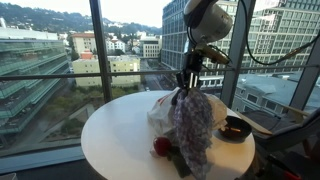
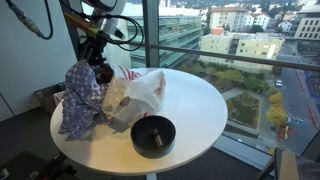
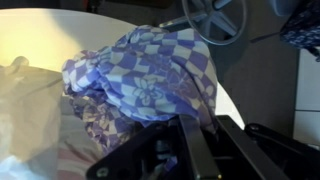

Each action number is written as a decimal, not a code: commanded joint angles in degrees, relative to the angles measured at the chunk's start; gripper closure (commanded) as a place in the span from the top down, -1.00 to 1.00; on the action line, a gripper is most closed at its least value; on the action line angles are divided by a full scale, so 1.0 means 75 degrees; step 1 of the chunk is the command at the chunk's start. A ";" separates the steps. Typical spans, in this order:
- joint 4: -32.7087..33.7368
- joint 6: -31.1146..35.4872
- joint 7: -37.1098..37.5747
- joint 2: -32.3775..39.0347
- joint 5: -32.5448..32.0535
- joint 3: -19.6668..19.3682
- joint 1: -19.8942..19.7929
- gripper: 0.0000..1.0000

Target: Remove the objects in the white bag

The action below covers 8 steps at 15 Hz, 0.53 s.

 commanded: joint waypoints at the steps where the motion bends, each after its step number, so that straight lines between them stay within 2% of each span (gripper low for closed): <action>1: 0.0251 -0.0596 -0.0396 -0.0222 0.1327 0.0167 -0.0464 -0.89; 3: 0.0135 -0.0045 -0.0767 -0.0413 0.1566 0.0184 -0.0530 -0.89; 8: 0.0020 0.1548 -0.1506 -0.0740 0.0960 0.0220 -0.0576 -0.90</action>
